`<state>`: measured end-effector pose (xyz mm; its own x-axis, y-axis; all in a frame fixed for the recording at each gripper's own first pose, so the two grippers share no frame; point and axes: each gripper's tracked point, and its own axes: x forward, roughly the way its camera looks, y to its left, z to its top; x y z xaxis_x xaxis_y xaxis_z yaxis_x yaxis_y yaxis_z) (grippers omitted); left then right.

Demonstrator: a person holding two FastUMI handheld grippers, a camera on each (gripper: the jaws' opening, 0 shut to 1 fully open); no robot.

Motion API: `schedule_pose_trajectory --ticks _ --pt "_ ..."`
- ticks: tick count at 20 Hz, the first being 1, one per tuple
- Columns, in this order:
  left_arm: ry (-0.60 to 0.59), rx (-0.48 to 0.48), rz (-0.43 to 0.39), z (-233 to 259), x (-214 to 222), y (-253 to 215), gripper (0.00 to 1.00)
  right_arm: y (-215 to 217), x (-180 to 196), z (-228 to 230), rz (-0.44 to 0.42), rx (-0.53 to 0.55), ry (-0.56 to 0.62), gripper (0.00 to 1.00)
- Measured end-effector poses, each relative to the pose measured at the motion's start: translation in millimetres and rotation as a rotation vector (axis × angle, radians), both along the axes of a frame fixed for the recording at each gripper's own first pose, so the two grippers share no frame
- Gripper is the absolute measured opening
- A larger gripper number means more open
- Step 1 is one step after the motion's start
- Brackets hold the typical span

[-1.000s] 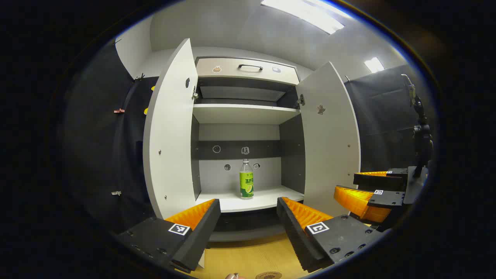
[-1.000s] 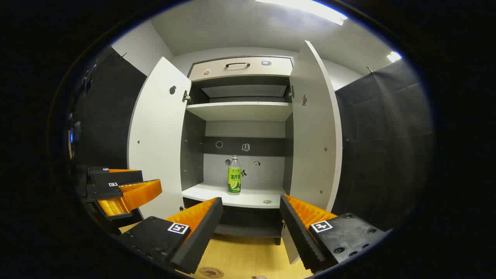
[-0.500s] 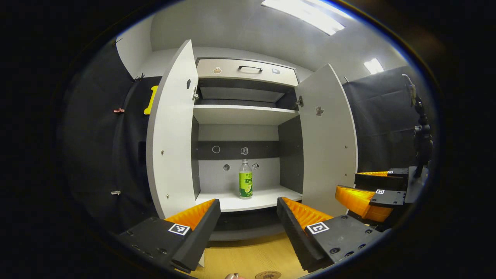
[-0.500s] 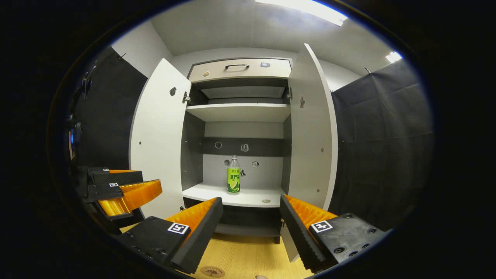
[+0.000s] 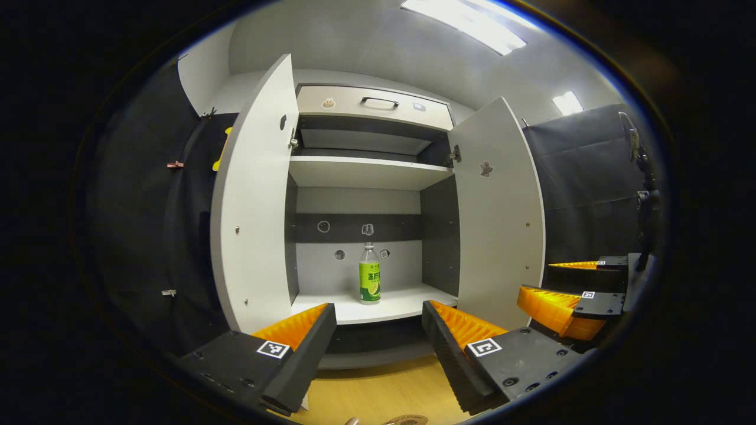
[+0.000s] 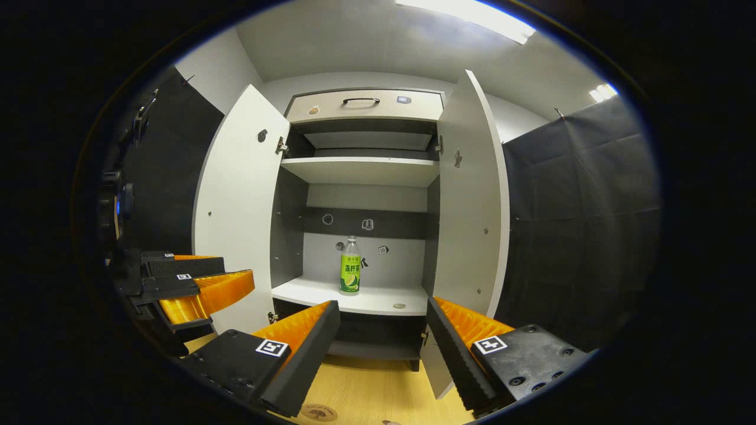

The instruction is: Grasp the bottle in the cabinet with the left hand and place it on the coaster, then close the right door with the right hand and the left door with the left hand.

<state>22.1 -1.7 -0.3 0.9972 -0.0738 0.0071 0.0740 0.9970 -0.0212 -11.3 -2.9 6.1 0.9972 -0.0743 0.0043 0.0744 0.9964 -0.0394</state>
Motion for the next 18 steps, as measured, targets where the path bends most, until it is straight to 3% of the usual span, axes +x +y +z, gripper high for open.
schedule_pose_trajectory --ticks 6,10,14,18 --pt "0.014 -0.086 -0.022 -12 94 -6 0.93 -13 12 -1 -0.012 -0.068 -0.001 0.98" --pt "-0.011 -0.082 0.052 -19 184 4 0.94 -14 46 -9 0.081 -0.115 0.003 0.98" --pt "-0.014 -0.017 0.073 -29 262 -1 0.94 -8 79 -25 0.185 -0.085 0.031 0.98" --pt "0.005 -0.020 0.070 -43 319 -4 0.94 1 104 -36 0.254 -0.024 0.050 0.98"
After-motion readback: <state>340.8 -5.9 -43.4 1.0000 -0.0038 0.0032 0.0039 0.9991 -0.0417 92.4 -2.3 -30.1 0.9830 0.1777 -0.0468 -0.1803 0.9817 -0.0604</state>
